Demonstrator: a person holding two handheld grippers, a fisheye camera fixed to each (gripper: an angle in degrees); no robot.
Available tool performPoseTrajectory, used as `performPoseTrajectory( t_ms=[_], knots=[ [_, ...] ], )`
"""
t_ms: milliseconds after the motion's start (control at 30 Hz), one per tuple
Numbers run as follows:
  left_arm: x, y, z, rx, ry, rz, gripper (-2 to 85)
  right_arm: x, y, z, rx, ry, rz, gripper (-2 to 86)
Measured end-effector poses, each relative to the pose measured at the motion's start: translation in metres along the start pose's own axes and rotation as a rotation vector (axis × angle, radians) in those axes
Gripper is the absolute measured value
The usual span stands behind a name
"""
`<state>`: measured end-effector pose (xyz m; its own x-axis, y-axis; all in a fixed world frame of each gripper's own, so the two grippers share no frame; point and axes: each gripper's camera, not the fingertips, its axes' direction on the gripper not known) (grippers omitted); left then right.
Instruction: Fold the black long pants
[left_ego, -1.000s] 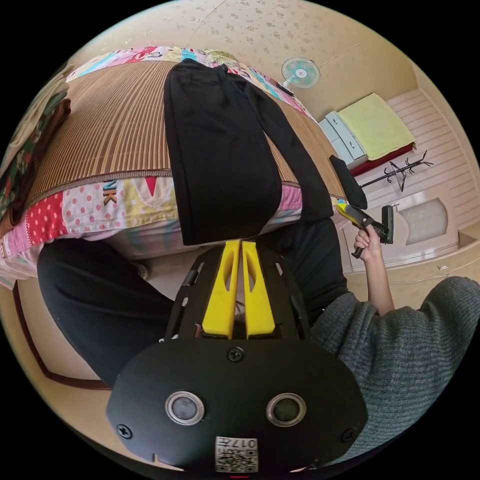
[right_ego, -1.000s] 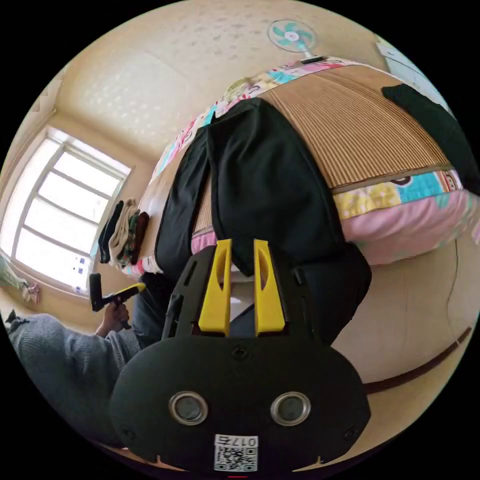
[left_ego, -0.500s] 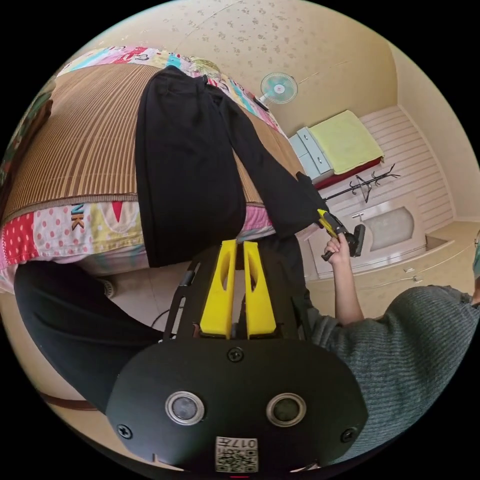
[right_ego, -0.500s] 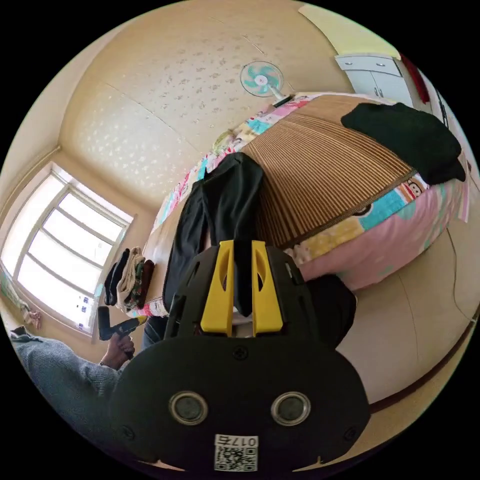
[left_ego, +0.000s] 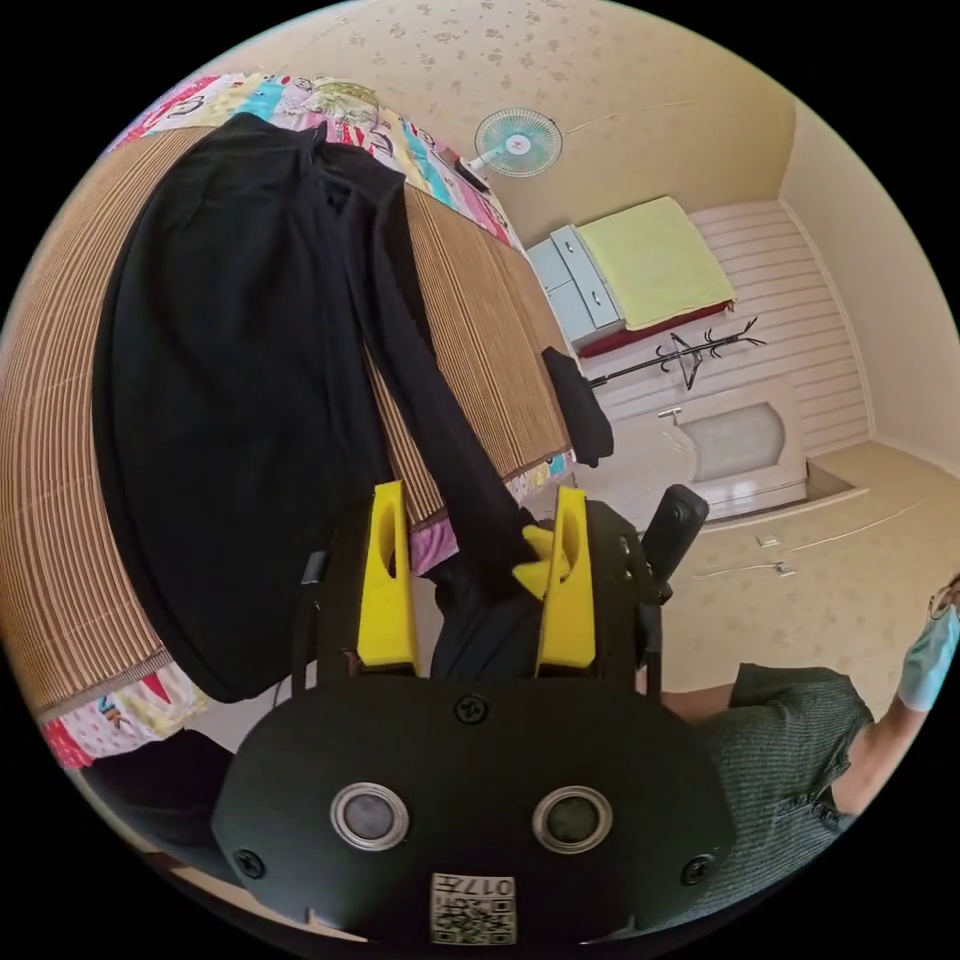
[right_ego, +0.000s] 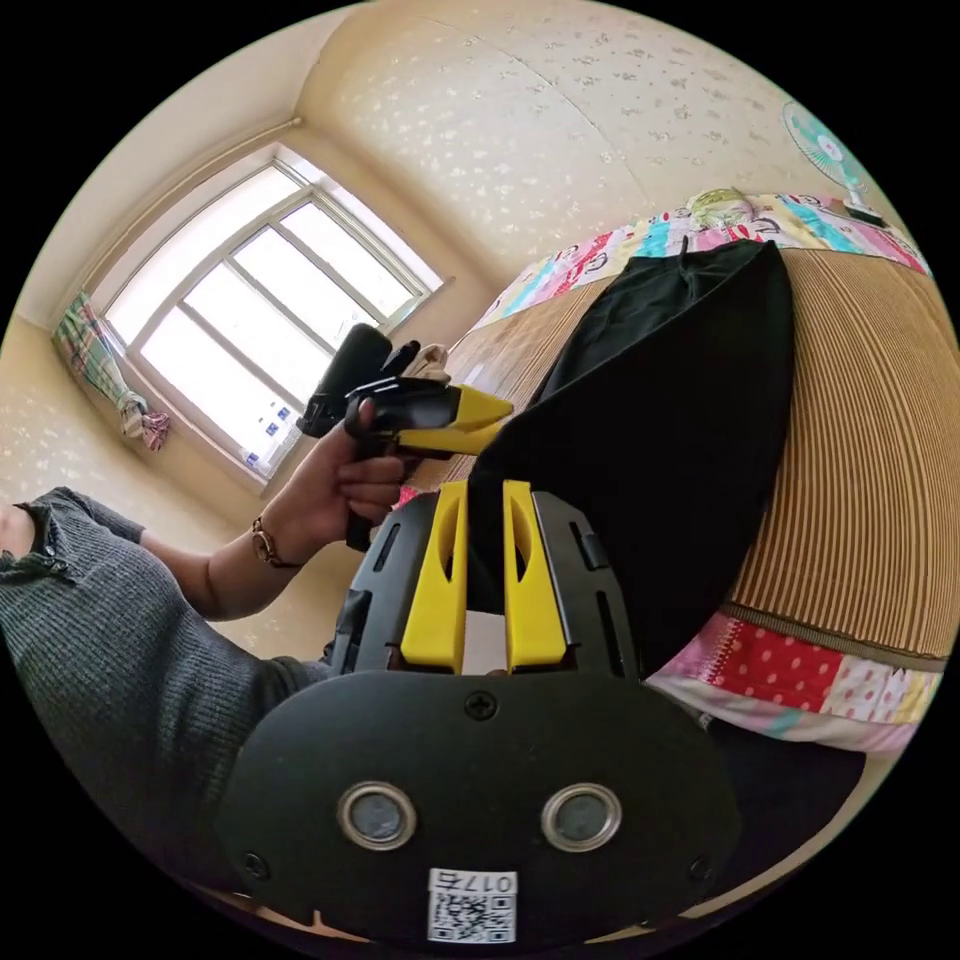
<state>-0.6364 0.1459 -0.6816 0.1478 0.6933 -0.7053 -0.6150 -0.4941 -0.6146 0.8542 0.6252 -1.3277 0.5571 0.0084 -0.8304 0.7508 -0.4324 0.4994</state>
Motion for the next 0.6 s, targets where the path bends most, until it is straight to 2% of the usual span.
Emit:
performPoseTrajectory(
  t_ms=[133, 233, 300, 400, 467, 600],
  knots=[
    [-0.014, -0.009, 0.018, -0.031, 0.036, 0.032, 4.3, 0.001, 0.002, 0.019, -0.071, -0.02, -0.034, 5.7],
    [-0.023, -0.003, 0.022, -0.015, 0.033, 0.037, 3.0, 0.022, -0.009, 0.006, -0.147, -0.097, -0.109, 4.7],
    [-0.031, 0.001, 0.023, 0.003, 0.078, 0.013, 2.8, 0.053, -0.024, -0.013, -0.13, -0.105, -0.089, 5.2],
    [-0.037, 0.006, 0.022, 0.026, 0.129, 0.025, 2.7, 0.126, -0.081, -0.022, -0.172, 0.023, 0.055, 9.7],
    [-0.036, 0.006, 0.022, 0.032, 0.144, 0.06, 2.6, 0.184, -0.15, -0.001, -0.272, 0.077, 0.117, 13.9],
    [-0.028, 0.002, 0.025, 0.02, 0.169, 0.15, 2.2, 0.251, -0.264, 0.048, -0.285, 0.245, 0.206, 15.5]
  ],
)
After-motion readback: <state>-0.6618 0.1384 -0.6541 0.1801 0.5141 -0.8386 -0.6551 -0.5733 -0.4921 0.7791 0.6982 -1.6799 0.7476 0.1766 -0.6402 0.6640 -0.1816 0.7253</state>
